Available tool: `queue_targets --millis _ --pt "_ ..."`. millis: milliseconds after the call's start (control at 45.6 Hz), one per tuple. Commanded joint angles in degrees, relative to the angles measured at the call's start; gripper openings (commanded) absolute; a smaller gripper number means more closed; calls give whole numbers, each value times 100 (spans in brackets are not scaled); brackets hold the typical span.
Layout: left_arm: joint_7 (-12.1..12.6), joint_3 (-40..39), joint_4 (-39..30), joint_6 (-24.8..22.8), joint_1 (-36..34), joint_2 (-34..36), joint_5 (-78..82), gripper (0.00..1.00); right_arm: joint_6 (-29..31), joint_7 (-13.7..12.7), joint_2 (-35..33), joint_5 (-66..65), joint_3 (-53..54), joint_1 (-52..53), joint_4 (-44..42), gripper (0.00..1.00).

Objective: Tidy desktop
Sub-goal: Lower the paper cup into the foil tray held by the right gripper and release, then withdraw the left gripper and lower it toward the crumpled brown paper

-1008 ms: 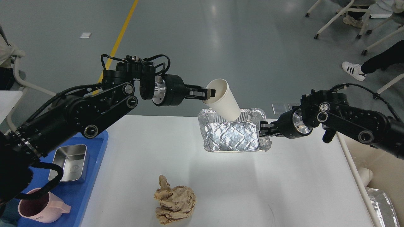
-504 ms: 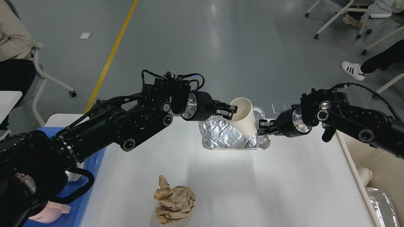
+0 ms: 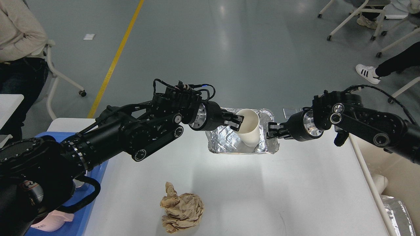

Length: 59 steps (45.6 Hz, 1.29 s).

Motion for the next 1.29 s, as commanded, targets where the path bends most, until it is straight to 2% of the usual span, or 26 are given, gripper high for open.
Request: queue_targets --millis 0,66,153,197,241,635,832,1051,1271 --pt "-9 16 151 71 -1 -95 -28 15 0 0 0 4 1 -9 20 0" --pt "-9 8 248 211 -1 -192 -71 39 0 0 -18 4 1 -9 29 0" --pt "18 8 301 492 -1 -236 -107 64 9 0 -27 4 1 -17 20 0" --pt "18 -19 336 554 -1 -253 -211 85 9 0 -18 4 1 -17 20 0" --pt "9 -19 345 563 -10 -280 -352 91 9 0 -9 4 1 -17 20 0" --pt "18 -98 363 563 -353 -245 -1161 97 9 0 53 -5 -8 -9 -15 0" --pt "18 -107 301 537 -801 -43 -1847 97 9 0 44 -5 -8 -9 -33 0" --pt "27 -203 -234 633 -775 1107 -1900 97 0 0 -26 -5 10 -88 -24 0" --pt "35 -186 -1341 871 -195 2900 -1943 97 -9 0 -35 -5 1 -88 -42 0"
